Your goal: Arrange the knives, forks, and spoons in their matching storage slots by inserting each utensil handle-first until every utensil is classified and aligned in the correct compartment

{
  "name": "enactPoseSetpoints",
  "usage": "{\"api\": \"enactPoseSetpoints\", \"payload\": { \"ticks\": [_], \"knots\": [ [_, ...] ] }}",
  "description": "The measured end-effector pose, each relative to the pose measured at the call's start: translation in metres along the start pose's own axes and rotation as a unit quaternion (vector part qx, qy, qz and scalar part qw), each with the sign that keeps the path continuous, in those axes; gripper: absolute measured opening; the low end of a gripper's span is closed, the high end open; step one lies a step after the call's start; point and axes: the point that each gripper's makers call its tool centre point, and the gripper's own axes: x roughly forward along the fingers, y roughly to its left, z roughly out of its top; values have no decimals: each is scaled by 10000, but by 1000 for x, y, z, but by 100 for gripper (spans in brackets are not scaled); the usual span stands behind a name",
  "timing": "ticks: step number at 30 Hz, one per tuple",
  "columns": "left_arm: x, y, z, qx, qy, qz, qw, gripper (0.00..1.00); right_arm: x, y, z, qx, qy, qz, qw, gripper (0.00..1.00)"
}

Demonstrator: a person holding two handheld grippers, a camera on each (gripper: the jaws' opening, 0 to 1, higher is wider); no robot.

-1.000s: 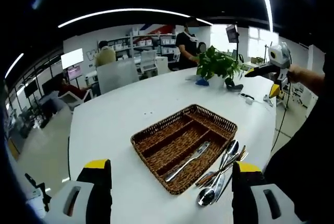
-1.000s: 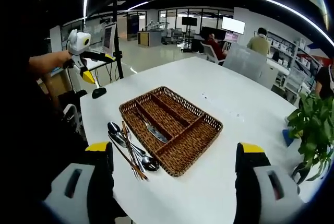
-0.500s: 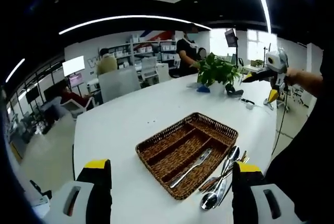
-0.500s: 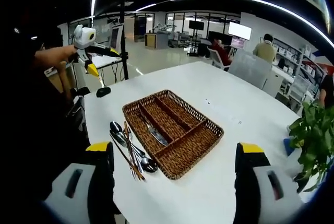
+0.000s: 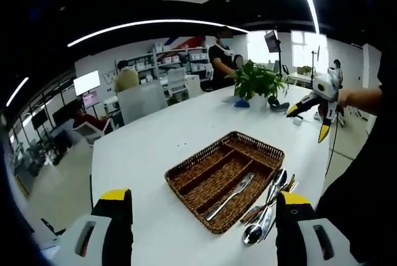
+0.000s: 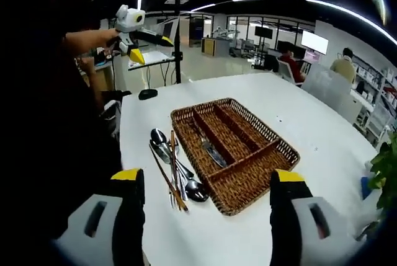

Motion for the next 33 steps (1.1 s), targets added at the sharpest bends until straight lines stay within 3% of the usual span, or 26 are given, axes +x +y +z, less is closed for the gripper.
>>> {"api": "enactPoseSetpoints", "payload": {
  "ticks": [4,12,23,33],
  "knots": [
    [-1,-4,-4,-5,22,-20,10000,100,14,5,-10,24,60,125,9999,75],
    [-3,-9,-11,-43,81,-23,10000,100,34,14,-30,-94,116,252,9996,74],
    [-3,-2,-20,38,198,85,9998,100,69,30,-71,-343,456,714,9958,54],
    [-9,2,-28,117,354,140,9992,100,83,38,-83,-574,620,1025,9911,36]
  ]
}}
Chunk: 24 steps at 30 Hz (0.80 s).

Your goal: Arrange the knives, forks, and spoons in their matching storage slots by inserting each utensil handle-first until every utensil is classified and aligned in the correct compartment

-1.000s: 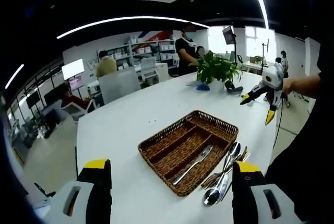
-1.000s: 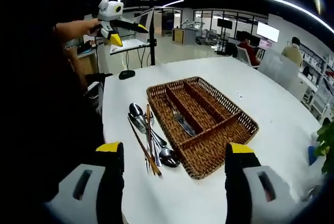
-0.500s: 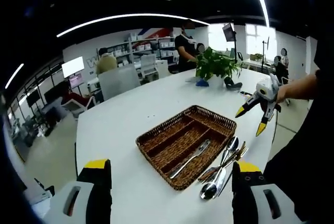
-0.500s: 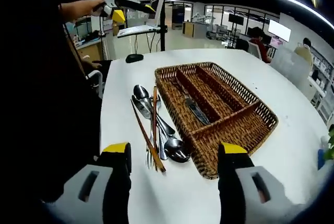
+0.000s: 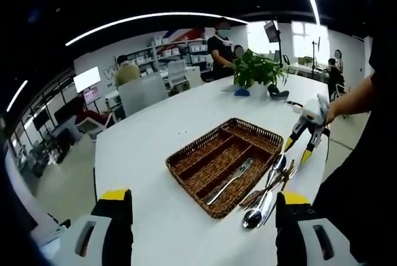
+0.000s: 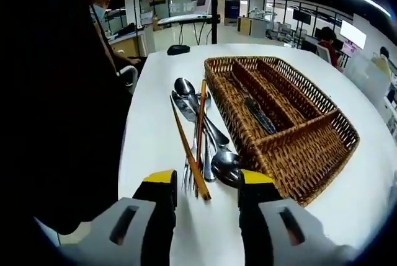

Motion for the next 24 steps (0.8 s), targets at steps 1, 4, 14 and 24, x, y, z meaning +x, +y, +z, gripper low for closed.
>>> {"api": "enactPoseSetpoints", "payload": {
  "ticks": [1,4,14,24],
  "knots": [
    [0,0,-1,-3,9,14,10000,100,2,1,1,-19,-21,26,10000,33],
    [1,1,-3,-47,26,34,10000,100,10,6,-3,-214,117,192,9995,25],
    [2,-1,-4,-54,-52,-7,10000,100,26,12,-10,-448,313,428,9976,18],
    [-1,2,-9,-85,-51,1,10000,100,34,16,-18,-424,469,614,9961,16]
  ]
}}
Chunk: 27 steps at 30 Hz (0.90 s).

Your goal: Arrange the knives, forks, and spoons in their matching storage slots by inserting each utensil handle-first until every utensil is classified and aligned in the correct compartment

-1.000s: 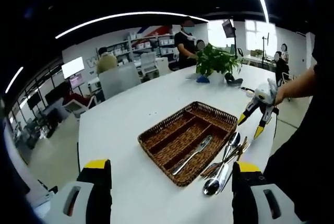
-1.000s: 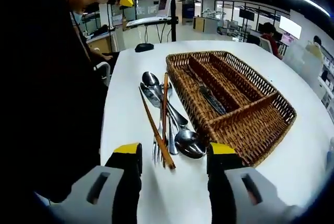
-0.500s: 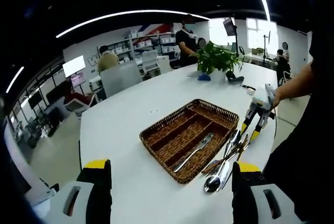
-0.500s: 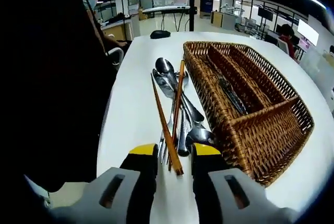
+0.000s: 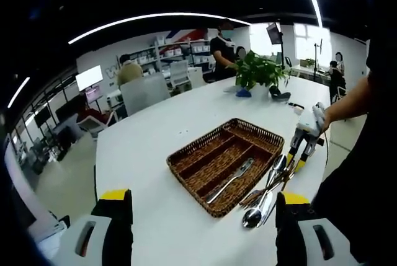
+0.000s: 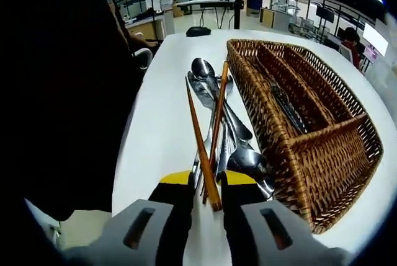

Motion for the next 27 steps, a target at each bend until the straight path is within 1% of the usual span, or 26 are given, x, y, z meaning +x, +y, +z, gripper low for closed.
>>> {"api": "enactPoseSetpoints", "payload": {
  "ticks": [2,4,7,9,11,16,22,27],
  "knots": [
    [0,0,-1,1,13,-2,10000,100,0,-3,2,-33,-11,-63,10000,11],
    [0,0,-3,-12,15,3,10000,100,1,-2,2,-46,-17,-28,10000,8],
    [0,-1,-4,-26,13,-5,10000,100,4,-2,1,-87,57,15,9999,9],
    [0,-1,-4,-26,3,-29,10000,100,6,-3,1,-5,43,45,10000,10],
    [0,-2,-5,-19,2,-54,10000,100,6,-2,3,-142,65,99,9998,9],
    [-2,0,-4,-30,2,-19,10000,100,5,-3,3,-162,152,189,9996,7],
    [-3,1,-1,-47,-41,23,10000,100,5,-1,3,-294,198,237,9991,6],
    [-3,1,-3,-69,-52,41,10000,100,5,1,3,-408,233,244,9986,6]
  ]
}}
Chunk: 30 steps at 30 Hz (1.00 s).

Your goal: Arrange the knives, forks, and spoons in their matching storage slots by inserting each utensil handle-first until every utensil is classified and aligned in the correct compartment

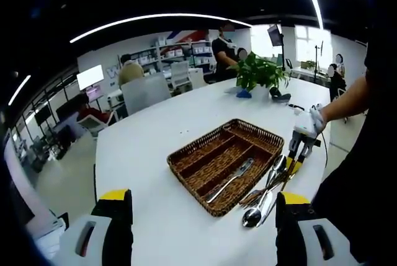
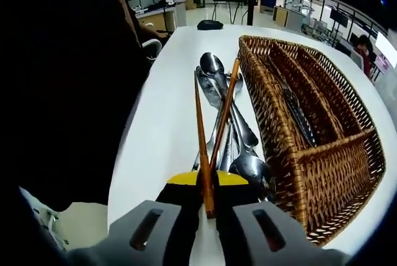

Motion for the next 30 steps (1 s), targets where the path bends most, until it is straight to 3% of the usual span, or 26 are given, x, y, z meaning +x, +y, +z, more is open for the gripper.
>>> {"api": "enactPoseSetpoints", "payload": {
  "ticks": [5,18,30],
  "knots": [
    [0,0,0,-1,-13,6,10000,100,-1,0,1,-298,32,-18,9995,5],
    [-1,-1,0,-37,-57,52,10000,100,-7,6,0,-240,102,128,9996,3],
    [-1,1,0,-30,-102,91,9999,100,-16,13,12,-135,6,239,9996,3]
  ]
}}
